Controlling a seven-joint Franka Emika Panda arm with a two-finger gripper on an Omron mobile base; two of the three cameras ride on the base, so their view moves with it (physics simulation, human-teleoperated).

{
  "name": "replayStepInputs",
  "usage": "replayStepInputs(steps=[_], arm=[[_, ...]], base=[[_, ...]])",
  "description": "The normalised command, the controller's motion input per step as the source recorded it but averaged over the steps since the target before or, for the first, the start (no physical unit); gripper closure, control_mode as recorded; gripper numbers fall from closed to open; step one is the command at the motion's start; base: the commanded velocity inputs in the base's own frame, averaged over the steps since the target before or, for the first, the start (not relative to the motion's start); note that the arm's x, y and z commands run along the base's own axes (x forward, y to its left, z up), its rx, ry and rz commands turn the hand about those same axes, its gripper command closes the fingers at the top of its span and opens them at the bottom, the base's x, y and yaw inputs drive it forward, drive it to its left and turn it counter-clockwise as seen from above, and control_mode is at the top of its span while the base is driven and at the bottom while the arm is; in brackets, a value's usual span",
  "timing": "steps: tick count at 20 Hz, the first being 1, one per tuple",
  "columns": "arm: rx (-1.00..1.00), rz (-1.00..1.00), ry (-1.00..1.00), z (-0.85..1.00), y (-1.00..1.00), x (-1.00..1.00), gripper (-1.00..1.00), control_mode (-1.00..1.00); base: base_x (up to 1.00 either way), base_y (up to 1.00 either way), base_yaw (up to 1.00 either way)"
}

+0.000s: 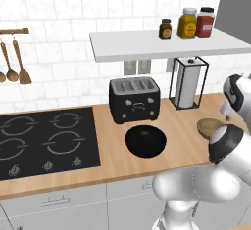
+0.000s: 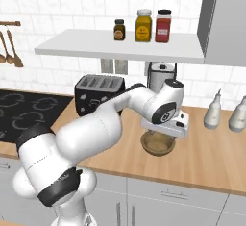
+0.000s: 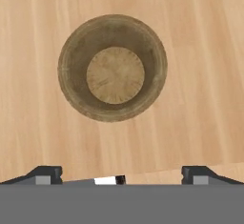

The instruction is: Pick up the bowls on the counter and stack them on top of one another in the open cabinet. Place the smaller bowl on top of the larger bowl.

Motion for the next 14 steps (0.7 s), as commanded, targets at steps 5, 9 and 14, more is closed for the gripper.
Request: replayStepInputs(steps=[5,9,14], arm=[[0.13,0.00,0.00,-0.16,-0.51,0.03,-1.00,-1.00],[0.00,0.01,0.06,-0.31,-0.07,0.26,-1.00,-1.00],[0.01,0.00,0.07,-0.37,-0.01,0.17,-1.00,-1.00]], base=[[0.00,0.00,0.00],[0.00,0.00,0.00],[0.00,0.00,0.00]])
